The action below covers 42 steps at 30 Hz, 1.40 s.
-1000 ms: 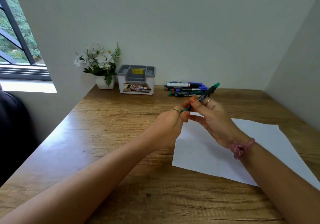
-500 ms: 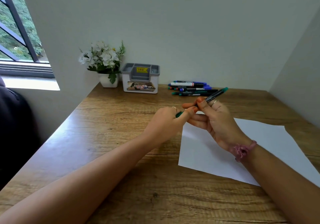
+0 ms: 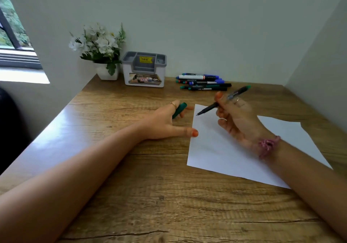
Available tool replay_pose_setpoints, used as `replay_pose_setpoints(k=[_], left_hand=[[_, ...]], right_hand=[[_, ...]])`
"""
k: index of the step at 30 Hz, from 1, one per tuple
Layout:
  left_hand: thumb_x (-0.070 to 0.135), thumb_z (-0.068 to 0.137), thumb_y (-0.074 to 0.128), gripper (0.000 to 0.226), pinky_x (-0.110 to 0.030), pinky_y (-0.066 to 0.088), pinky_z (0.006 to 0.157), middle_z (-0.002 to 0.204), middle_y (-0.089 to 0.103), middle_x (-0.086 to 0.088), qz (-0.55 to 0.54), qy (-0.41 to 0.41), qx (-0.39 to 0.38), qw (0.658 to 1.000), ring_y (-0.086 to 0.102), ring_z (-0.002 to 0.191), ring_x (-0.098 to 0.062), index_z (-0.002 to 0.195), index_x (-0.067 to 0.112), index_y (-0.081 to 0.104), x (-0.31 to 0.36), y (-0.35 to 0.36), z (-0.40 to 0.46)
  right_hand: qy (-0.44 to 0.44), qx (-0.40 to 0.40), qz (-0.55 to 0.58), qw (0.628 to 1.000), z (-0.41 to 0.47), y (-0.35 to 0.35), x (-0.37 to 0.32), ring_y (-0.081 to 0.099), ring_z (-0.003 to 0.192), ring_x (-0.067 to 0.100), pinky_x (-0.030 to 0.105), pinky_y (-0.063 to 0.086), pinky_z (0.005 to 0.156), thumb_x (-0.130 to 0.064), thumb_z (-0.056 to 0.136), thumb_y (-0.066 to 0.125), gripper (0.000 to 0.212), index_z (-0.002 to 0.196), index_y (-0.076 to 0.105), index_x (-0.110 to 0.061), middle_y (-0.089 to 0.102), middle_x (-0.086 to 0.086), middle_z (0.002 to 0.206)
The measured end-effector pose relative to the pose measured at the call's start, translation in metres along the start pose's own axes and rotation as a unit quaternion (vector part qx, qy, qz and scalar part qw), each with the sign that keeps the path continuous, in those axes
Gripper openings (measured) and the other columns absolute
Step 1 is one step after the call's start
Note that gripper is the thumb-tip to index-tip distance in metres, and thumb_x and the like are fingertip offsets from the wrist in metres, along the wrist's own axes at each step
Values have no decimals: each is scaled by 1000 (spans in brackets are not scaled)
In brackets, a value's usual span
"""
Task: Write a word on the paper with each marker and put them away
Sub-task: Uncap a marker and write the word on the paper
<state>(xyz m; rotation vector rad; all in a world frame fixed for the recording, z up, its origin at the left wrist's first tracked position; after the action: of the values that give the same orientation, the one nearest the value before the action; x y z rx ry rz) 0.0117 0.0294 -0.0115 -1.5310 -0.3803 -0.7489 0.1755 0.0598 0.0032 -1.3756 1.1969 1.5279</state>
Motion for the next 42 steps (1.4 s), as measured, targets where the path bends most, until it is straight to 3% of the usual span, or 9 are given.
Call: replay_pose_setpoints(k=[5, 10, 15, 18, 24, 29, 35, 39, 42], left_hand=[[69, 65, 63, 78, -25, 40, 72, 106, 49, 6, 158, 24, -77, 984, 48, 93, -11, 122, 22, 38, 3, 14, 7], [67, 64, 63, 69, -23, 33, 69, 105, 45, 8, 145, 38, -90, 985, 45, 94, -11, 111, 24, 37, 2, 14, 10], [64, 65, 63, 77, -23, 34, 73, 106, 44, 6, 152, 49, -85, 984, 44, 96, -12, 121, 18, 39, 4, 14, 9], [73, 53, 52, 92, -24, 35, 78, 108, 44, 5, 157, 40, -99, 982, 45, 96, -13, 125, 18, 36, 4, 15, 9], [71, 60, 57, 68, -18, 30, 65, 87, 37, 16, 152, 41, -112, 981, 40, 79, -6, 105, 29, 27, 3, 15, 7], [73, 52, 52, 99, -23, 30, 83, 106, 38, 9, 162, 30, -140, 976, 40, 98, -10, 133, 21, 28, 1, 15, 4], [70, 54, 56, 90, -24, 33, 85, 111, 42, 7, 128, 38, -140, 981, 42, 102, -11, 127, 26, 29, 2, 15, 2], [68, 54, 58, 92, -10, 29, 69, 91, 38, 20, 120, 33, -129, 984, 41, 88, -4, 130, 25, 28, 3, 14, 1], [67, 55, 59, 85, -8, 28, 67, 89, 32, 27, 115, 35, -124, 985, 41, 84, -2, 124, 28, 28, 3, 13, 2]], right_hand=[[-18, -170, -104, 980, -7, 9, 15, 49, 48, 10, 20, 43, 42, -14, 75, 73, 15, 69, 61, -21, 53, -2, 55], [-5, -314, -152, 937, -22, 25, 20, 68, 68, 20, 27, 55, 56, -8, 84, 50, 19, 95, 66, -7, 70, 6, 75], [-16, -403, -231, 886, -28, 42, 18, 69, 71, 14, 24, 55, 63, -6, 79, 64, 14, 93, 66, -6, 72, -1, 78], [-29, -401, -234, 885, -26, 48, 20, 66, 60, 13, 22, 52, 57, -4, 74, 65, 13, 85, 68, -10, 68, 1, 69], [-63, -381, -223, 895, -25, 51, 32, 59, 47, 11, 21, 49, 49, -6, 71, 60, 7, 77, 63, -9, 62, 1, 56], [-121, -364, -269, 884, -28, 50, 29, 55, 54, 5, 16, 44, 52, -10, 69, 58, 8, 74, 62, -5, 63, -14, 66], [-125, -371, -283, 876, -29, 53, 30, 52, 58, 8, 17, 42, 55, -14, 69, 59, 7, 73, 63, -18, 57, -8, 64], [-119, -381, -281, 873, -30, 53, 31, 53, 59, 4, 15, 43, 56, -13, 69, 58, 7, 74, 63, -16, 59, -14, 64], [-122, -374, -280, 876, -30, 53, 30, 52, 58, 6, 17, 42, 55, -14, 69, 58, 6, 73, 63, -14, 59, -12, 62]])
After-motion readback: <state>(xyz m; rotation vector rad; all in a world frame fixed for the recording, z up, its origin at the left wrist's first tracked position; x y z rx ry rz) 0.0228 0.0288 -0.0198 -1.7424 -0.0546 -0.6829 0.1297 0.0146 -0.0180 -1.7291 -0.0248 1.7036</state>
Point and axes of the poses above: each hand's wrist, its own z-axis towards the middle knuckle, its own y-axis out of the palm, x = y × z, the point moved 7 cm from there along z, towards the middle knuckle
